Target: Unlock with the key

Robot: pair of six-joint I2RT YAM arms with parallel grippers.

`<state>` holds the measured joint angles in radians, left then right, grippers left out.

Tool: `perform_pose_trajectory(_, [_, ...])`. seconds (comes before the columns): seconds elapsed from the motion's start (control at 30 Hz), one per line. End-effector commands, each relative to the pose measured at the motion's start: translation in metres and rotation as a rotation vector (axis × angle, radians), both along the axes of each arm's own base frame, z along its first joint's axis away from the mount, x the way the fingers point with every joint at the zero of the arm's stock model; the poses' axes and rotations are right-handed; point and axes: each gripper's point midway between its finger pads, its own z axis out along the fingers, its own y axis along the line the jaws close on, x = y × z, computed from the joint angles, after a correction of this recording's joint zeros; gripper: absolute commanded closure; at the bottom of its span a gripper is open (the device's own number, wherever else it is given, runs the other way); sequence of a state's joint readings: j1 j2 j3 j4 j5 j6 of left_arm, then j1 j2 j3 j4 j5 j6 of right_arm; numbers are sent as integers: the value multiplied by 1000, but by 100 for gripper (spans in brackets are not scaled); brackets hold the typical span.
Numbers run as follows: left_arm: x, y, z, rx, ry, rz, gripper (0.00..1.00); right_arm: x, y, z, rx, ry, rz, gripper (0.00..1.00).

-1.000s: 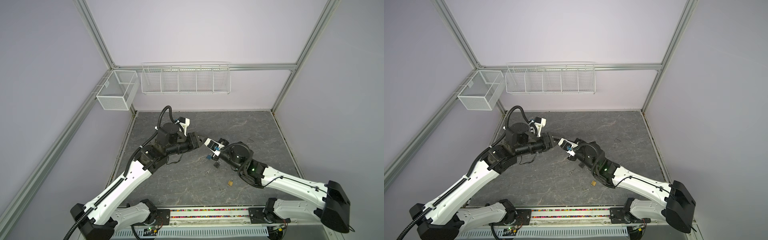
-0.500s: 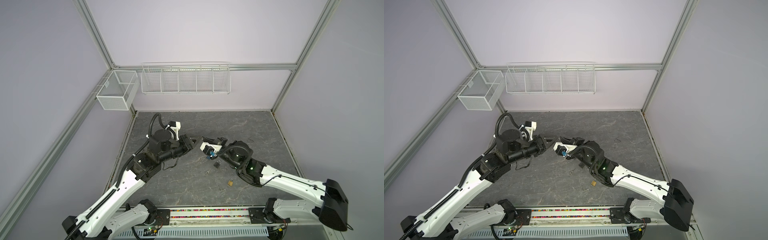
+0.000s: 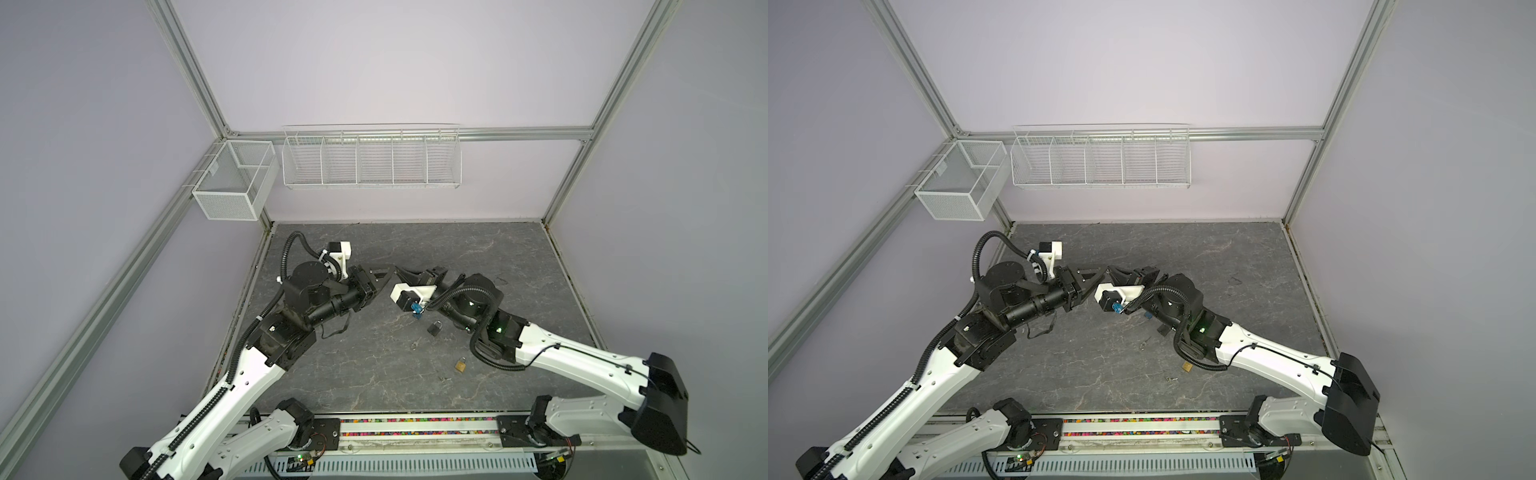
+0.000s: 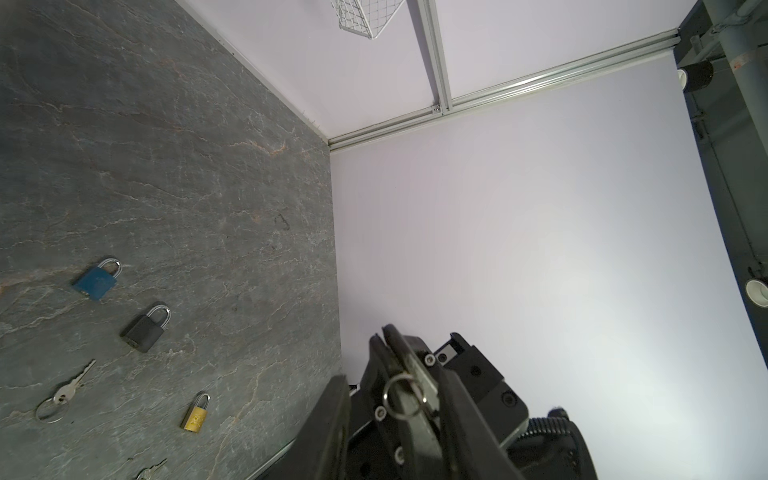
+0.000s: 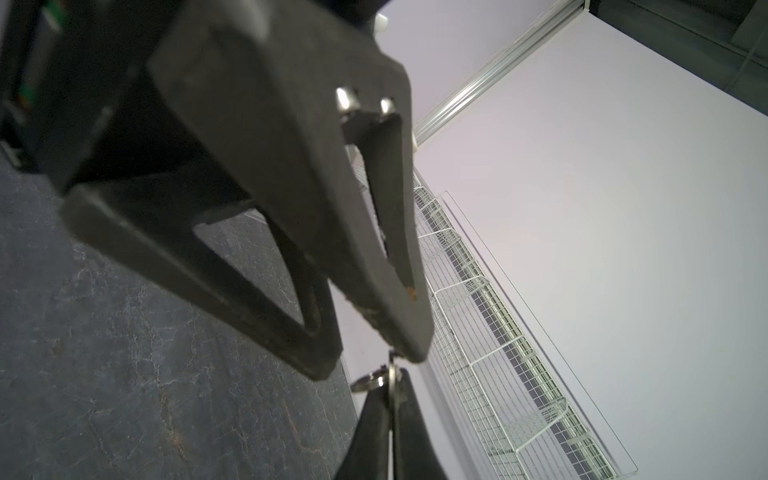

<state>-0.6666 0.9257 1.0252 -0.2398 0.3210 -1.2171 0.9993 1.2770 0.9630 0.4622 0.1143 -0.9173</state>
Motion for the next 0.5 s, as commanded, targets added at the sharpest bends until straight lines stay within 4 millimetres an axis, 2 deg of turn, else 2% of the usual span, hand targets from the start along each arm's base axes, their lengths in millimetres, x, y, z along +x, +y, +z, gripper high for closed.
perform_pose_trajectory(0.0, [-4, -2, 20, -84, 9, -22, 66, -5, 9, 2, -26, -20, 37, 94])
perform_pose_trajectory(0.17, [-5, 1, 23, -88, 12, -12, 72, -4, 12, 3, -28, -29, 34, 94])
perform_pose_trajectory(0.33, [-2, -3, 13, -72, 48, -13, 76, -3, 13, 3, -35, -38, 30, 94])
perform_pose_trajectory(0.47, [0, -6, 12, -73, 56, -24, 81, -1, 13, 1, -54, -51, 19, 93])
